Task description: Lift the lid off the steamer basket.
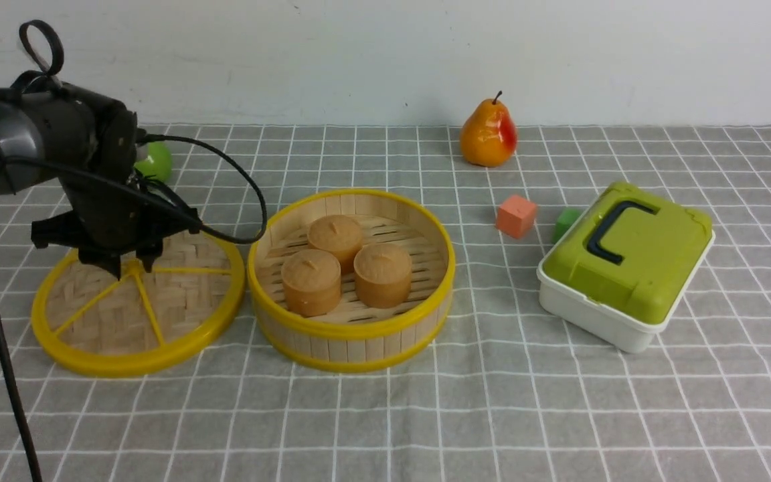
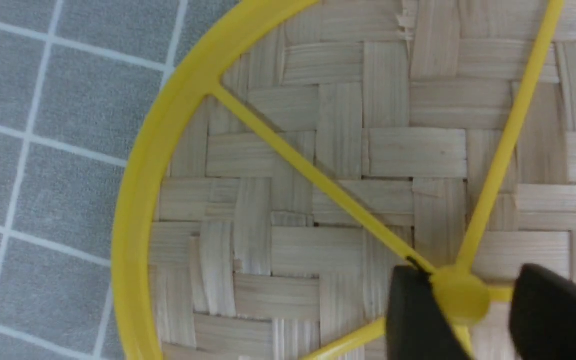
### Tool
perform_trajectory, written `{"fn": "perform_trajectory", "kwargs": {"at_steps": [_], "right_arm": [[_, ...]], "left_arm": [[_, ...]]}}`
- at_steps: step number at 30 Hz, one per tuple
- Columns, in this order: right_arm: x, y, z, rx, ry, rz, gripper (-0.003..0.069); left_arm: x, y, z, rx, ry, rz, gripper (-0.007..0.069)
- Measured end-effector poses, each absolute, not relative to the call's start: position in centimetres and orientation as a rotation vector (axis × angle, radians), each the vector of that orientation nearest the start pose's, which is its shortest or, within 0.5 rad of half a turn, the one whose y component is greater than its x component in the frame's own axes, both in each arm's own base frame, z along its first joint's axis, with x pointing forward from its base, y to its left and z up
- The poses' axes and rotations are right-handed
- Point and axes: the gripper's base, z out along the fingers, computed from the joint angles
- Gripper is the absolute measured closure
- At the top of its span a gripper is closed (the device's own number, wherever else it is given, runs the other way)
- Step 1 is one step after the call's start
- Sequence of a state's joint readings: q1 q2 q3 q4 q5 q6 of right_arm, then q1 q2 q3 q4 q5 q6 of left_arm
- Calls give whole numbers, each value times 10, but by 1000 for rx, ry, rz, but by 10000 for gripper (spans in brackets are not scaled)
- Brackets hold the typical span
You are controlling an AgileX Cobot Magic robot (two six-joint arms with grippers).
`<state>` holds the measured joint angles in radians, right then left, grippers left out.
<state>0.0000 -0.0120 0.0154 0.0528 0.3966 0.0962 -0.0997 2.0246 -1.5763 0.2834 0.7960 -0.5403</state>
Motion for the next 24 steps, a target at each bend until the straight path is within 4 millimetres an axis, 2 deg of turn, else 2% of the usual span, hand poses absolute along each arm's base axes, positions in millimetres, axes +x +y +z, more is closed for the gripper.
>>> {"fn": "perform_trajectory", "kwargs": {"at_steps": [1,3,6,9,10,11,13,14,15,16,17,18,22,23,24], "right_arm": [[52,2,173,122,1881,118,417],[52,2,173,122,1881,118,417],[52,2,173,122,1881,118,417],[52,2,173,122,1881,118,417],[52,2,173,122,1881,118,417],[52,2,173,122,1881,118,417],[52,2,173,122,1881,118,417],[52,2,173,122,1881,118,417],[52,2,173,122,1881,118,417],[52,2,173,122,1881,118,417],[52,2,173,122,1881,118,417],[52,2,173,122,1881,118,417],[52,2,173,122,1881,118,417],[52,2,173,122,1881,118,417],[52,2,173,122,1881,118,417]], "left_arm": [[434,-25,226,-379,2613,123,278],[426,-24,255,-371,2560,108,235],[398,-23,319,-324,2441,69,232],[353,-22,388,-306,2286,-24,302],[349,-22,393,-302,2275,-31,310],[323,-22,422,-289,2190,-90,367],[277,-22,459,-254,2049,-175,468],[255,-22,471,-234,1991,-208,515],[252,-22,471,-230,1983,-213,533],[215,-21,482,-197,1912,-256,594],[207,-21,482,-194,1900,-269,610],[172,-21,478,-151,1869,-298,637],[105,-20,441,-45,1830,-330,637],[87,-20,425,-12,1813,-329,637],[81,-20,412,1,1820,-327,637]]}}
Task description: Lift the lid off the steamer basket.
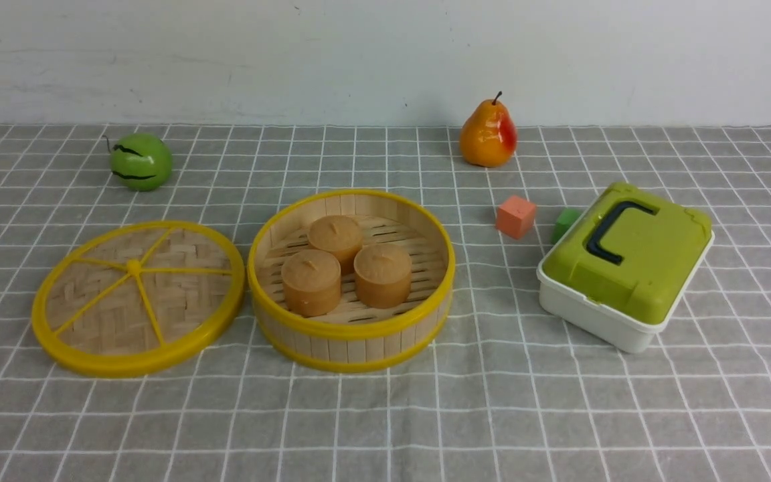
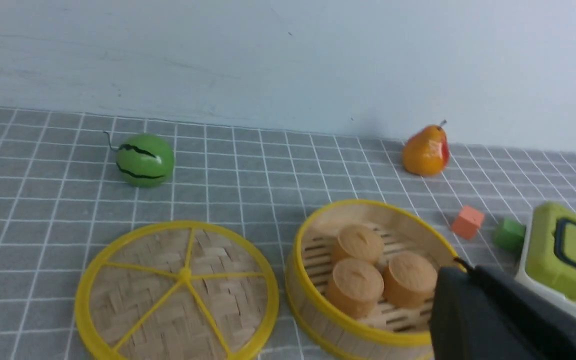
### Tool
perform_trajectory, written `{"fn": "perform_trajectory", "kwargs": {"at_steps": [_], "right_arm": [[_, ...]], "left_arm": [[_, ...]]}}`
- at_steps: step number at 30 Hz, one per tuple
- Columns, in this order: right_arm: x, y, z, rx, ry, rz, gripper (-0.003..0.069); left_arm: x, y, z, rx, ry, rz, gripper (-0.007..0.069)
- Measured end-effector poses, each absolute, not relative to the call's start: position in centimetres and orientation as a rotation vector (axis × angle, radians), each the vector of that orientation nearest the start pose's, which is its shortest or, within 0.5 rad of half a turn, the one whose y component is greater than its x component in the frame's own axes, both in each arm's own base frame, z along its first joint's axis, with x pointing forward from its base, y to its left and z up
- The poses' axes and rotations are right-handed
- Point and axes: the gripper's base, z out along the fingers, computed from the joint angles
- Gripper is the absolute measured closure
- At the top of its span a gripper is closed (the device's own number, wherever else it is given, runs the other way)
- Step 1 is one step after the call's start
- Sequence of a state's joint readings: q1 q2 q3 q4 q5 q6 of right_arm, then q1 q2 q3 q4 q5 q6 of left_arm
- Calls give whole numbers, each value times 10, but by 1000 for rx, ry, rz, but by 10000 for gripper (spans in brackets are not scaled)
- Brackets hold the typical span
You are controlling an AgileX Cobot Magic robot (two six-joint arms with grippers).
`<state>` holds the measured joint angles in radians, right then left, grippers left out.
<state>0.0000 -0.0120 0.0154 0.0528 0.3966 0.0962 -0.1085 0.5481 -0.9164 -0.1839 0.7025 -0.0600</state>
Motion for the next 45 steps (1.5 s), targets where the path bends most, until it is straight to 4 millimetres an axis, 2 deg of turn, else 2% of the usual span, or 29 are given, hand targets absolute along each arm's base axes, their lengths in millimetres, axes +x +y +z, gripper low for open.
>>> {"fn": "perform_trajectory", "kwargs": {"at_steps": [1,2,3,4,5,6,7,8,9,10,11,13,16,25,27,30,38,45], "right_arm": [[52,2,173,122,1881,118,417],[52,2,173,122,1881,118,417],[52,2,173,122,1881,118,417],[52,2,173,122,1881,118,417],[52,2,173,122,1881,118,417],[52,2,173,122,1881,118,417],[52,2,173,122,1881,118,417],[52,2,173,122,1881,118,417],[52,2,173,122,1881,118,417],[52,2,173,122,1881,118,417],[52,2,173,122,1881,118,417],[52,2,173,122,1881,118,417],[52,2,173,122,1881,118,417],[52,2,173,122,1881,118,417],[52,2,173,122,1881,118,417],[52,2,173,123,1881,118,417],[52,2,173,122,1881,118,417],[52,2,173,122,1881,118,417]], "left_arm": [[72,-19,407,9,1802,-329,637],[57,-18,385,29,1798,-328,637],[52,-18,376,34,1798,-329,637],[43,-18,354,42,1799,-337,637],[38,-18,342,38,1796,-347,637],[34,-18,320,30,1796,-355,637],[32,-17,318,30,1782,-359,637],[27,-17,298,23,1760,-362,637],[26,-16,293,21,1752,-361,637],[26,-16,273,12,1737,-361,637],[27,-16,267,10,1748,-360,637],[34,-16,243,-2,1784,-355,637],[40,-16,222,-7,1846,-335,637],[48,-15,202,-7,1870,-306,637],[51,-12,186,-5,1836,-263,637],[52,-10,174,-20,1857,-229,637],[51,-8,168,-64,1913,-224,637],[51,-8,168,28,1910,-158,637]]}}
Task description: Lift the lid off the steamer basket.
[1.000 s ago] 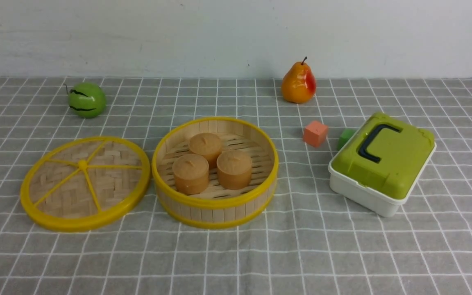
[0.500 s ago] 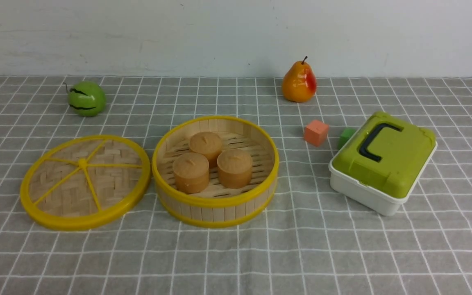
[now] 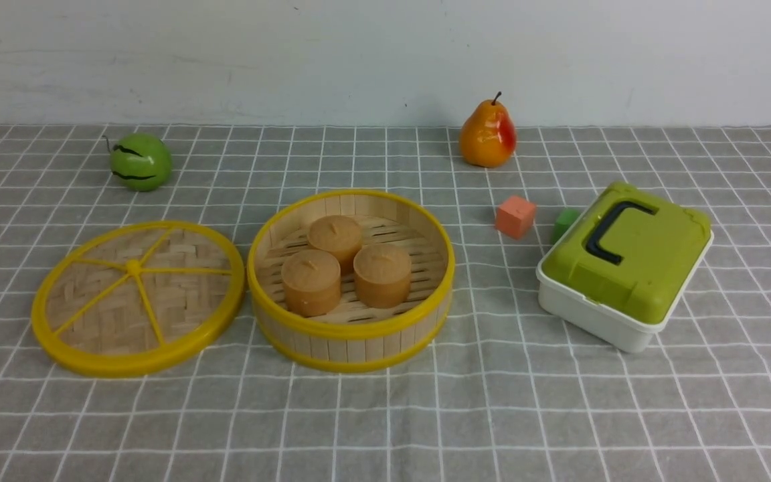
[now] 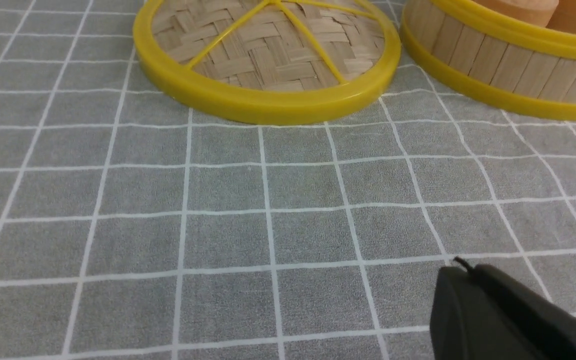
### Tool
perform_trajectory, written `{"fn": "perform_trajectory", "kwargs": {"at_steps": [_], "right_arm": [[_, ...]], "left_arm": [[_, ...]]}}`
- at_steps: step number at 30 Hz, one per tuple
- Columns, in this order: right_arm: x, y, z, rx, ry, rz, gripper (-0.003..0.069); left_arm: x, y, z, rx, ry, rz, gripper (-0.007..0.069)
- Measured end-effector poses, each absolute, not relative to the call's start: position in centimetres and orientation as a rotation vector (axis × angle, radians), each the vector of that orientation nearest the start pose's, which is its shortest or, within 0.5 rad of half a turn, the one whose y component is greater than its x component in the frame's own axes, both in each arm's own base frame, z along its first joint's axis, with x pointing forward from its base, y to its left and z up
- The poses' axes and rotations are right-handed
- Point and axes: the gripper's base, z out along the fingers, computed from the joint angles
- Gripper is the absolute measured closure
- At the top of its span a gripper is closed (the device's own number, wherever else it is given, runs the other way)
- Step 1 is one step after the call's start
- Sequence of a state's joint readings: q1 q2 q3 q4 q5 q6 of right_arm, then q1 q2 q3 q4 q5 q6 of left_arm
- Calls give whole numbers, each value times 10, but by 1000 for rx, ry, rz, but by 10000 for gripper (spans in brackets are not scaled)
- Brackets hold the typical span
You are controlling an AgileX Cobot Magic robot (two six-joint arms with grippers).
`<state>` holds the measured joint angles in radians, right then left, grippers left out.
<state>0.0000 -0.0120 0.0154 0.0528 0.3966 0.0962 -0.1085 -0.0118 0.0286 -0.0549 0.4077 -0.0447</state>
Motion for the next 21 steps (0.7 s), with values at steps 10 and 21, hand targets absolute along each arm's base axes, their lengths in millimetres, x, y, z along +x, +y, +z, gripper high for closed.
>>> {"fn": "perform_trajectory", "kwargs": {"at_steps": [10,21], "right_arm": [[52,2,173,122,1881,118,417],[52,2,173,122,1881,118,417]], "left_arm": [[51,-7,168,44,1910,-146,637],[51,-7,168,45,1910,-144,637]]}}
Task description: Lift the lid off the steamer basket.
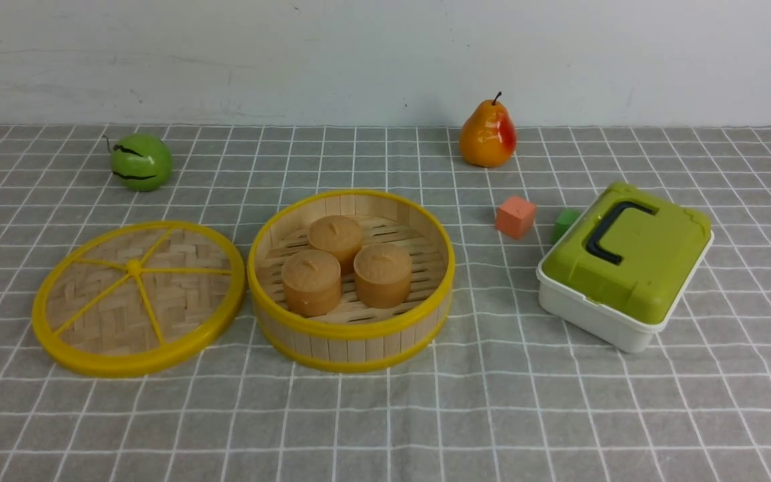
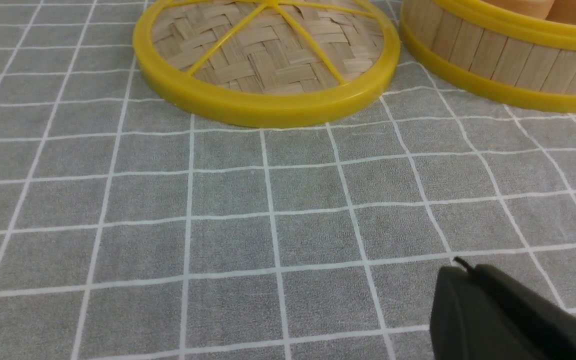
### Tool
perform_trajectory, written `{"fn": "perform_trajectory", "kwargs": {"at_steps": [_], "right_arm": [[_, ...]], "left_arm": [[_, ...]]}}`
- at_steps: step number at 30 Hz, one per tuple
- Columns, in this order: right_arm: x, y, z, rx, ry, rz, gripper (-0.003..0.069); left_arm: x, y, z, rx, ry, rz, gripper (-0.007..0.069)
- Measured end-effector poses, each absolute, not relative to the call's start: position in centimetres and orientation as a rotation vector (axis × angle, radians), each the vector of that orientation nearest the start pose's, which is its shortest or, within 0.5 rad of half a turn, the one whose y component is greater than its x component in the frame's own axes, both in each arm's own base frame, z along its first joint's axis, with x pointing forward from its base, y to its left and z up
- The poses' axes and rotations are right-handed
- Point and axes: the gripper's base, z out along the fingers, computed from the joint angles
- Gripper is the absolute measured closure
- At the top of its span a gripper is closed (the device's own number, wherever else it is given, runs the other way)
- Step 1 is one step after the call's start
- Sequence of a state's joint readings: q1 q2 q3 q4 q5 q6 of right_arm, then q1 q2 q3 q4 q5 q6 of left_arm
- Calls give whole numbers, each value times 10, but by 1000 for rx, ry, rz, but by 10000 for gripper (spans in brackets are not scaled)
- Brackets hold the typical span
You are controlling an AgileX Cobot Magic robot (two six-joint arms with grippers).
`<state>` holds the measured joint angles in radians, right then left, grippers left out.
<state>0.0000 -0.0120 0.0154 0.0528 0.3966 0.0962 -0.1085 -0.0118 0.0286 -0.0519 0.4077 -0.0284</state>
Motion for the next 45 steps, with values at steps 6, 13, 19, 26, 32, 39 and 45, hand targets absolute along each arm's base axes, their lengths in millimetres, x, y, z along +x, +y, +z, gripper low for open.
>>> {"fn": "perform_trajectory", "kwargs": {"at_steps": [6,13,19,26,32,39,45], "right_arm": [[52,2,173,122,1881,118,417],[52,2,173,122,1881,118,417],[52,2,173,122,1881,118,417],[52,2,173,122,1881,118,417],[52,2,173,122,1881,118,417],[52,2,173,122,1881,118,417],[52,2,173,122,1881,118,417]], "left_arm": [[51,-7,168,45,1910,-144,637],[51,-7,168,45,1910,-144,637],[51,-7,168,45,1910,-144,637],[51,-7,168,45,1910,-144,635],[51,-7,168,45,1910,-144,630],[51,-7,168,45,1910,-144,627],[51,-7,168,45,1910,-144,624]]}}
